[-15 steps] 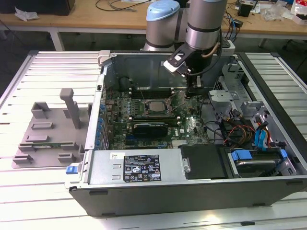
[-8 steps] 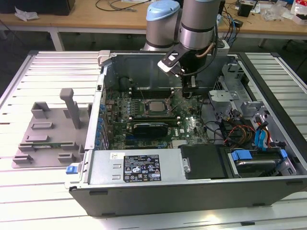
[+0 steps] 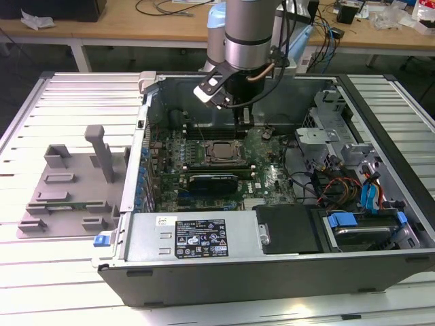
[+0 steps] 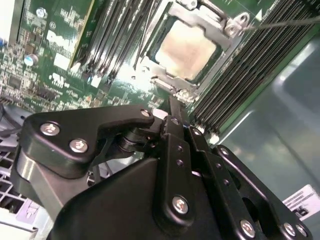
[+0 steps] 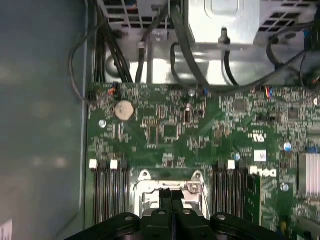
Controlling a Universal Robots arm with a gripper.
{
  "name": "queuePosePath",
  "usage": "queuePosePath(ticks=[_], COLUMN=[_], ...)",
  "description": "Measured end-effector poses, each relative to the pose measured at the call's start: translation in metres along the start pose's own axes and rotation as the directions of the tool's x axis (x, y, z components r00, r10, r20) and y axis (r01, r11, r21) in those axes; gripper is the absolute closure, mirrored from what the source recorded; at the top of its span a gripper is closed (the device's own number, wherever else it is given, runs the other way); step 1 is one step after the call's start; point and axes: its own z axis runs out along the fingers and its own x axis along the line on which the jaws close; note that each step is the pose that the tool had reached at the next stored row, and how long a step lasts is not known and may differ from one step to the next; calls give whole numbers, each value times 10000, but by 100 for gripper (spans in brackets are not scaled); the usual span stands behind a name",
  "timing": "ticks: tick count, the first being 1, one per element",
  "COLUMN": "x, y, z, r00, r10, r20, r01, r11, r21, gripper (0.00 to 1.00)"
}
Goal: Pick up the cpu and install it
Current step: 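Close the cpu cover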
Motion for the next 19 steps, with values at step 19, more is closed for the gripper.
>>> queuePosePath(ticks=[19], x=[1], y=[-224], z=[75], r00=[9851], r10=[-1717], r20=[-94], r01=[1719], r11=[9847], r21=[275], gripper=[89])
